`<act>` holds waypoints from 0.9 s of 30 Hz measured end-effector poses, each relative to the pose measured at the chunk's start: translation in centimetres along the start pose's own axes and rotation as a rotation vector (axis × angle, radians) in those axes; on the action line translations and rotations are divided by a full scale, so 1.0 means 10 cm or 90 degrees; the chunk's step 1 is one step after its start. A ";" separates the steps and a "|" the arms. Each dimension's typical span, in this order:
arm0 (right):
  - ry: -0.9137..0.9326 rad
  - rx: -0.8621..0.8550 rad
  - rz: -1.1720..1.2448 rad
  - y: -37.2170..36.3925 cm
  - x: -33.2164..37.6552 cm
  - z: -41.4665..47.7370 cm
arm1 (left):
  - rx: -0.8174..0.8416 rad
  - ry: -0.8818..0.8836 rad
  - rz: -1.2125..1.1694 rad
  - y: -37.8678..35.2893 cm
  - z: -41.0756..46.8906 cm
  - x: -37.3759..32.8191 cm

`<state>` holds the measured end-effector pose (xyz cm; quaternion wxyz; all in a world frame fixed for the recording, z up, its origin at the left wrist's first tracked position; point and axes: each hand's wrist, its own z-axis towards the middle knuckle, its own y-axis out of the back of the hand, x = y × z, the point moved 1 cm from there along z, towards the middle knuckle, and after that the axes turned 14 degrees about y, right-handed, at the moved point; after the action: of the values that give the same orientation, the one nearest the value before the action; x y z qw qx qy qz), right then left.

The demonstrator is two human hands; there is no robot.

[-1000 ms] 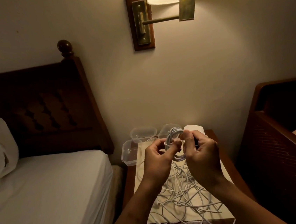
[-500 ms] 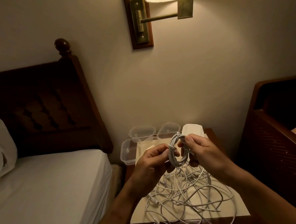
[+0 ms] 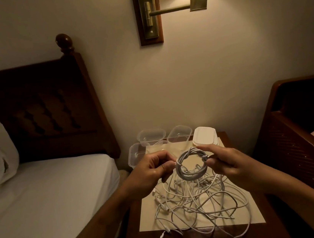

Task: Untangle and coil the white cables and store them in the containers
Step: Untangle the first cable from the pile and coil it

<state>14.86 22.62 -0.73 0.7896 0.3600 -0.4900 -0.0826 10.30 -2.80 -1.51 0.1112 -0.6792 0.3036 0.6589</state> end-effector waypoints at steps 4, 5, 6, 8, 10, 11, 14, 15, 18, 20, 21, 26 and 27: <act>0.017 0.033 0.113 0.05 -0.02 -0.04 | -0.030 -0.016 0.055 0.00 -0.01 0.05; 0.002 0.026 0.166 0.05 -0.04 -0.05 | -0.043 -0.027 0.084 -0.02 -0.01 0.07; -0.022 0.021 0.229 0.03 -0.06 -0.06 | -0.057 -0.043 0.117 -0.05 0.00 0.09; -0.057 0.015 0.340 -0.02 -0.10 -0.08 | -0.075 -0.072 0.176 -0.09 0.01 0.12; -0.047 0.010 0.391 -0.08 -0.13 -0.09 | -0.084 -0.080 0.206 -0.09 0.03 0.12; -0.038 0.007 0.392 -0.11 -0.15 -0.09 | -0.088 -0.077 0.208 -0.06 0.05 0.13; -0.034 -0.020 0.350 -0.18 -0.18 -0.06 | -0.111 -0.078 0.234 0.03 0.08 0.14; -0.027 -0.025 0.317 -0.19 -0.18 -0.05 | -0.121 -0.085 0.256 0.06 0.09 0.14; 0.009 -0.024 0.224 -0.18 -0.19 -0.04 | -0.133 -0.126 0.327 0.09 0.10 0.17; 0.038 -0.012 0.152 -0.15 -0.19 -0.04 | -0.136 -0.144 0.371 0.10 0.10 0.17; 0.061 -0.013 0.100 -0.13 -0.20 -0.04 | -0.141 -0.151 0.392 0.11 0.11 0.16; 0.135 -0.052 -0.059 -0.15 -0.28 0.03 | -0.151 -0.119 0.419 0.13 0.22 0.15; 0.134 -0.059 -0.081 -0.17 -0.32 0.05 | -0.160 -0.102 0.403 0.11 0.26 0.15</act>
<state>13.23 22.70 -3.95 0.8457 0.3601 -0.3759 -0.1172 7.47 -2.70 -2.99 -0.1594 -0.5059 0.4061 0.7441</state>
